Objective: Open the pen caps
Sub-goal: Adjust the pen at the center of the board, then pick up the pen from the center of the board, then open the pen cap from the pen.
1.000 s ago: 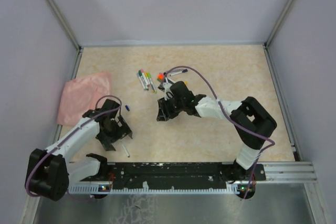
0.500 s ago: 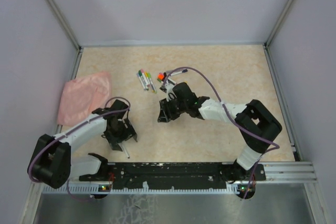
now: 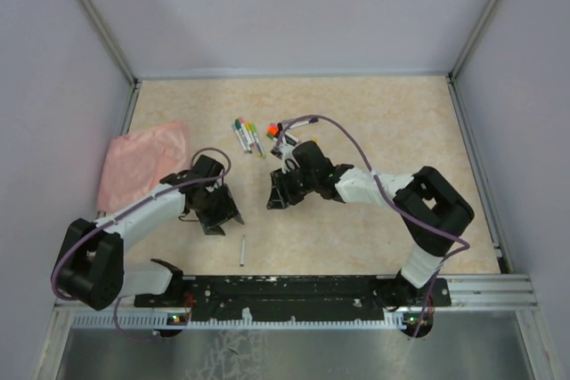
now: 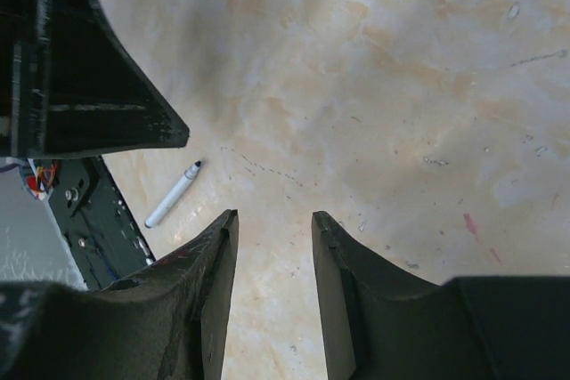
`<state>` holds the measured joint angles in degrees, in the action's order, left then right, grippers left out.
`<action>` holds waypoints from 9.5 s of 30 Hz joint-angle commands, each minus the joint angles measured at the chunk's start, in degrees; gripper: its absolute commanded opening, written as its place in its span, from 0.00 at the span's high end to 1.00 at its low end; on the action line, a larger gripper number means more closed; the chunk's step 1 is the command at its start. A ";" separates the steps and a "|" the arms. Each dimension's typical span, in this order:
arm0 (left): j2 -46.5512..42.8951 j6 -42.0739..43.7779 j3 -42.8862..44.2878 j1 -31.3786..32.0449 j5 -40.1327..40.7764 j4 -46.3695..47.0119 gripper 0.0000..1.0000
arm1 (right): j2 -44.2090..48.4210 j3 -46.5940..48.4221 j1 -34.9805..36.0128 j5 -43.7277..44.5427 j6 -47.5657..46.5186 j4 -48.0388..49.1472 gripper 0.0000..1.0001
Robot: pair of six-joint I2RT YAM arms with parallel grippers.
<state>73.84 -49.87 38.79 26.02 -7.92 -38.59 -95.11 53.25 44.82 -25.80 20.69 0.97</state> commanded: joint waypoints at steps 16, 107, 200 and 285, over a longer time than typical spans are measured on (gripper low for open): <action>-6.58 15.75 2.20 0.25 -2.39 -1.71 0.40 | 1.00 -2.18 6.49 0.30 -12.59 -16.82 0.98; 53.81 26.78 65.17 -9.76 16.37 0.52 0.50 | 3.44 5.98 -15.73 2.70 5.15 7.29 0.30; -5.29 0.46 -0.37 4.37 -19.17 77.26 1.00 | 17.48 -1.77 -10.16 -16.56 17.77 19.16 0.49; -1.83 -4.48 1.93 1.17 -24.26 88.78 1.00 | 16.01 -7.31 -11.42 -19.91 32.44 43.31 0.58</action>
<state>74.00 -54.33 41.41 26.39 -36.36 45.67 -78.87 46.02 33.58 -47.22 48.29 35.40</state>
